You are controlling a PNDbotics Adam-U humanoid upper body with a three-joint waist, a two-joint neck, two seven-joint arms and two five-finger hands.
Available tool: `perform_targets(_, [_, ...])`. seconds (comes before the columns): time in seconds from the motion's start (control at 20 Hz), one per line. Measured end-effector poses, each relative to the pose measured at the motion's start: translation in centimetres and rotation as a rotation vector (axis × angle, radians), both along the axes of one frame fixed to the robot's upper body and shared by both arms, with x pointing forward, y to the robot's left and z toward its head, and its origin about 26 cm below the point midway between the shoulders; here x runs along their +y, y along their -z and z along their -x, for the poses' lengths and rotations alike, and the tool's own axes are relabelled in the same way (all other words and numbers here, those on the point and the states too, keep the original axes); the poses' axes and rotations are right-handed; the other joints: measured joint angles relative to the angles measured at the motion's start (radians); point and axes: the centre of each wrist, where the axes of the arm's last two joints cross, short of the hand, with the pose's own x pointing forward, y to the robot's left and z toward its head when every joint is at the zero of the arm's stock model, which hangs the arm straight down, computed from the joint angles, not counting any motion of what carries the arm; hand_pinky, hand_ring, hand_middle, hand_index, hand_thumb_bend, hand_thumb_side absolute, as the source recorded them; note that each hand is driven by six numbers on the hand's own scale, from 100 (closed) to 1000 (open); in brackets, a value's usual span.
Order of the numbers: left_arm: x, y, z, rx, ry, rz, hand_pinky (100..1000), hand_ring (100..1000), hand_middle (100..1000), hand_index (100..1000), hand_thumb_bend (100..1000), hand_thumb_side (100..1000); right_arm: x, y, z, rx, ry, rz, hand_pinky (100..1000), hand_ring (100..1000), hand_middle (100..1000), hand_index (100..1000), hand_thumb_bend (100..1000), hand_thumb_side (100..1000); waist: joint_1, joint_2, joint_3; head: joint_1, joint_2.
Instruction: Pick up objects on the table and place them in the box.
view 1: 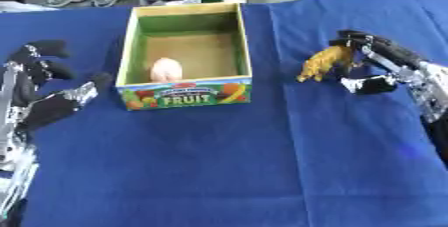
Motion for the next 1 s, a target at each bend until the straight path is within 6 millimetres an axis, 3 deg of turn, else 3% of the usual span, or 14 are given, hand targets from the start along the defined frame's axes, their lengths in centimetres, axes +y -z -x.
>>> perform_targets(0.3, [-0.01,0.03,-0.01,0.003,0.000,-0.002,573,463,578,705,750,150,0.27,0.10,-0.04,-0.023,0.015,-0.012,726,869,599,786,100,214,0.000,0.000,0.000,-0.001,0.000])
perform_targets(0.55, [-0.12,0.18,-0.04,0.007,0.001,0.005,575,462,577,705,740,149,0.30,0.18,-0.02,-0.045,0.030,-0.010,667,758,401,573,100,217,0.000,0.002,0.000,-0.002,0.000])
perform_targets(0.85, [-0.09,0.27,-0.06,0.011,0.000,0.005,579,460,576,705,726,149,0.27,0.24,-0.01,-0.078,0.051,-0.021,591,704,220,367,100,222,0.000,0.002,0.000,-0.001,0.000])
perform_targets(1.0, [-0.09,0.27,-0.06,0.012,-0.001,0.006,579,459,575,705,715,149,0.27,0.24,0.00,-0.094,0.060,-0.024,575,699,194,334,100,215,0.000,0.002,0.000,-0.001,0.000])
